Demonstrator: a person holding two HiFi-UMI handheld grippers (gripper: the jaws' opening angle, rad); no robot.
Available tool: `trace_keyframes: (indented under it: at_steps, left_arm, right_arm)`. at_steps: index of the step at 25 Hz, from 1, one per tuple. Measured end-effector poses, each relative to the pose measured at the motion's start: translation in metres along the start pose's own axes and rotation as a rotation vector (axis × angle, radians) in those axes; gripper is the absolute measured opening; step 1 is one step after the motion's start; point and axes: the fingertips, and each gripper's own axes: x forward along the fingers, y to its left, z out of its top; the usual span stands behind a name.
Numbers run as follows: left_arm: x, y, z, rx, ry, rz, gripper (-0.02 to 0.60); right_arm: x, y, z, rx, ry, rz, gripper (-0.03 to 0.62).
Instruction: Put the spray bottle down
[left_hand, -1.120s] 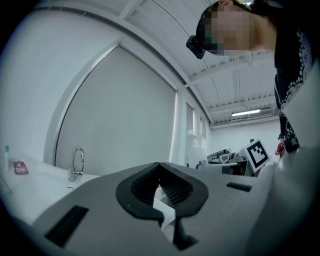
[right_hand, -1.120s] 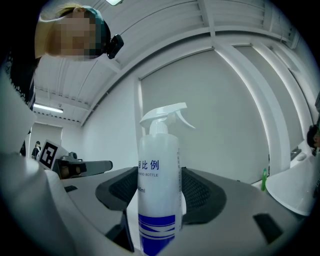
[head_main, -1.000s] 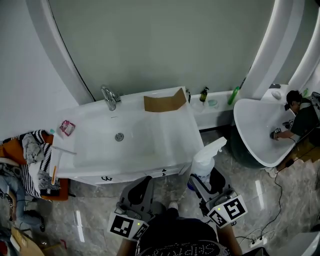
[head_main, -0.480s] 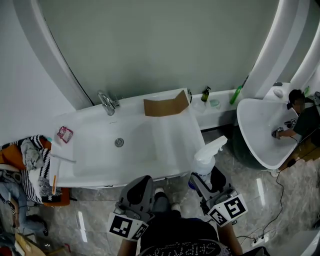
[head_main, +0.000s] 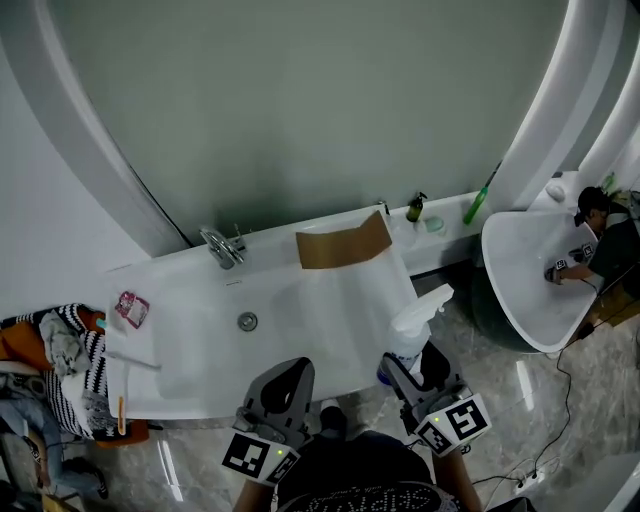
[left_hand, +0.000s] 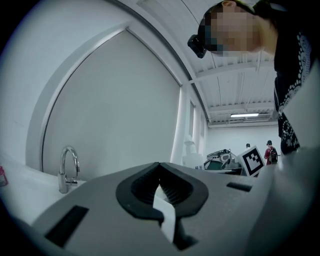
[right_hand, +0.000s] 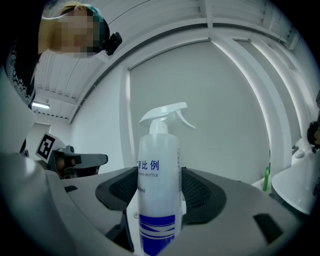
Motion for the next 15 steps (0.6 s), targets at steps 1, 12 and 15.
trace_keyframes:
  at_steps: [1, 12, 15]
  left_arm:
    - [0.003, 0.004, 0.000, 0.000, 0.003, -0.009, 0.002]
    - [0.013, 0.036, -0.006, -0.040, 0.018, -0.012, 0.002]
    - [0.019, 0.042, -0.005, -0.043, 0.021, -0.005, 0.002]
  right_arm:
    - [0.006, -0.001, -0.001, -0.001, 0.001, -0.005, 0.275]
    - [0.045, -0.009, -0.002, -0.012, 0.008, -0.022, 0.275]
    - [0.054, -0.012, -0.003, -0.013, 0.020, -0.016, 0.276]
